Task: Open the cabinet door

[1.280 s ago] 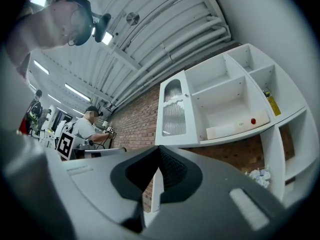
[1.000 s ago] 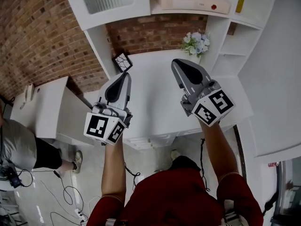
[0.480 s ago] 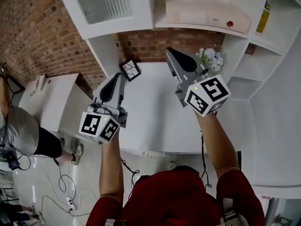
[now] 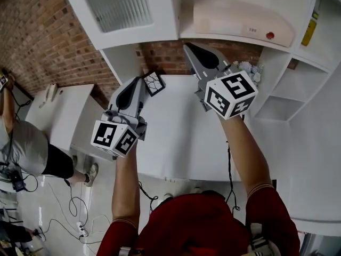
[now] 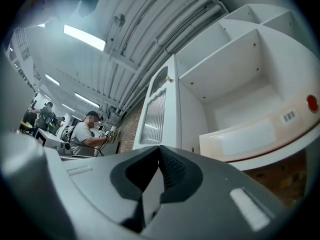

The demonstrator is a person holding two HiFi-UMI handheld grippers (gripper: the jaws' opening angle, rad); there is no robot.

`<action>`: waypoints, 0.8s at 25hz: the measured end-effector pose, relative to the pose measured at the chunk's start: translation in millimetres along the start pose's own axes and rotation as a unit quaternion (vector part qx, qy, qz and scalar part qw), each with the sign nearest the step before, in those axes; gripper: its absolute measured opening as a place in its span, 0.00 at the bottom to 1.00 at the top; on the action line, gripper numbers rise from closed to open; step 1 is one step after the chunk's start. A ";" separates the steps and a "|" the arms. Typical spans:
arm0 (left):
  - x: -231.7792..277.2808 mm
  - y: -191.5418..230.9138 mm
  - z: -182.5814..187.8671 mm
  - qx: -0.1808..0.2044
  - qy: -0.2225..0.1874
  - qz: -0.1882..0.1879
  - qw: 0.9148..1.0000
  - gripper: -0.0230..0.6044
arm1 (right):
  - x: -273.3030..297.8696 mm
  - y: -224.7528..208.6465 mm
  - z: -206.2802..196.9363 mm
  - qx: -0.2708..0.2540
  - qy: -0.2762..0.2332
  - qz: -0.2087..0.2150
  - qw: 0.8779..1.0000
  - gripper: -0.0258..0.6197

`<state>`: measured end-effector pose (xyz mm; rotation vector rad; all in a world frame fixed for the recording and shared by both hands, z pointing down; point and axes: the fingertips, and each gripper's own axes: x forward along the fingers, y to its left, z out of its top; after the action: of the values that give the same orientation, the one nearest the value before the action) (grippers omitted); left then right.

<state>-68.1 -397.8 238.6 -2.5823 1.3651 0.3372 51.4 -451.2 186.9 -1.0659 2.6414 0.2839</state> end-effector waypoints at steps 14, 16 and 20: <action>6.6 26.7 -22.7 -0.018 0.008 -0.025 0.999 0.04 | 55.6 -24.8 -24.5 -0.011 0.058 -0.041 0.997 0.24; 5.7 29.4 -26.6 -0.018 0.011 -0.026 0.999 0.04 | 62.0 -27.1 -27.6 -0.015 0.063 -0.047 0.997 0.24; 3.4 34.6 -27.6 -0.019 0.016 -0.028 0.999 0.04 | 72.6 -30.1 -32.4 -0.018 0.079 -0.061 0.995 0.25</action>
<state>-92.1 -427.4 261.5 -2.6624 1.3074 0.3173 16.6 -528.5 191.4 -1.3066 2.7021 0.2324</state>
